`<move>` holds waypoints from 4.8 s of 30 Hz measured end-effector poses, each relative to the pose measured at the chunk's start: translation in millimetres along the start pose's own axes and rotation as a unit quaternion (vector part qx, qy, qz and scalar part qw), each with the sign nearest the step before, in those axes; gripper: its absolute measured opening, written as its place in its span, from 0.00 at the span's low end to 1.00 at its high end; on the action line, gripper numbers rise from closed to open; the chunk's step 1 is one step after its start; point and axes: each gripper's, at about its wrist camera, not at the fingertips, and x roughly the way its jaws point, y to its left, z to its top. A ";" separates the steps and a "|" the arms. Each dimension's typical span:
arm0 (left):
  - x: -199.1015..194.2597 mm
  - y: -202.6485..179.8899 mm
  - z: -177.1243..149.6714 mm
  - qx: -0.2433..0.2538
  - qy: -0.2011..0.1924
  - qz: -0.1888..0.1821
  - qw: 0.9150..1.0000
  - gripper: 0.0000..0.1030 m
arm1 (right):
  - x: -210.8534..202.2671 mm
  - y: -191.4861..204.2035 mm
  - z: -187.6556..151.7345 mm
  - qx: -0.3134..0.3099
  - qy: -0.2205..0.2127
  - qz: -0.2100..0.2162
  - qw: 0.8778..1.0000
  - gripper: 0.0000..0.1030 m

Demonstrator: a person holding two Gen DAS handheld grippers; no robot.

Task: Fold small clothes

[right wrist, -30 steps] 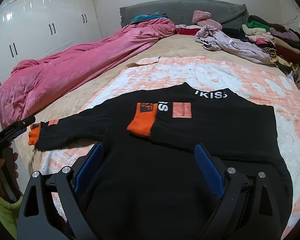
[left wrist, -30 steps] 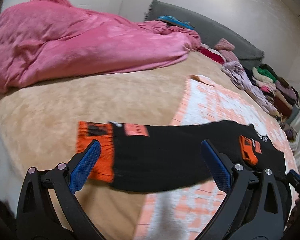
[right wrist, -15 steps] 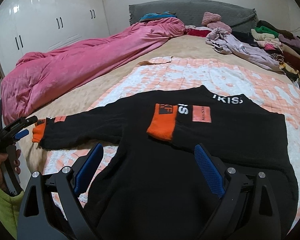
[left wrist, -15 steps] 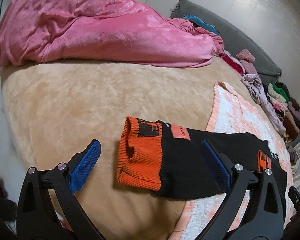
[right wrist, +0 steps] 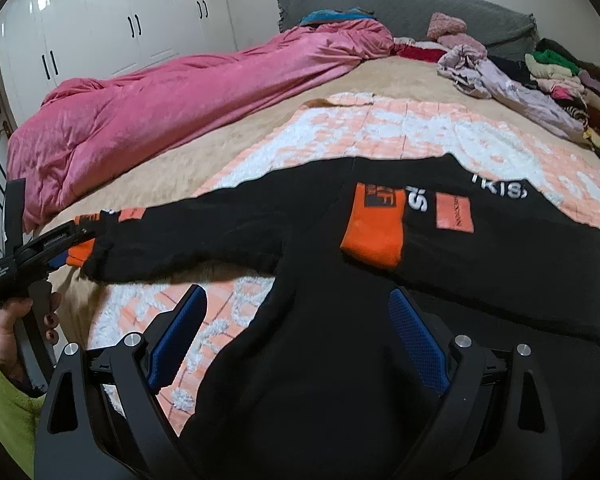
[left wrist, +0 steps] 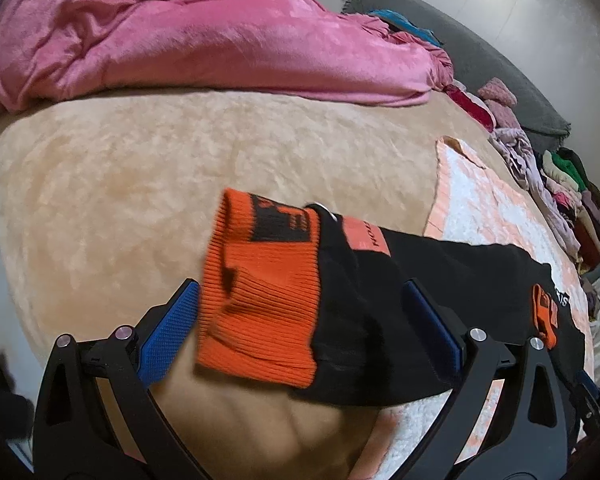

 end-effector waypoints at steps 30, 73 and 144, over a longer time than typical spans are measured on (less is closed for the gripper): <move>-73.5 -156.6 -36.6 0.154 -0.035 -0.183 0.970 0.08 | -51.6 -98.5 -19.4 0.108 -0.040 -0.039 0.993 0.89; -33.0 -233.1 -106.1 0.263 0.015 -0.173 0.949 0.42 | -52.1 -148.8 -43.1 0.165 -0.018 -0.020 0.986 0.89; -21.7 -225.2 -73.0 0.238 -0.020 -0.134 0.962 0.55 | -46.7 -252.8 18.4 0.135 -0.067 -0.156 0.976 0.09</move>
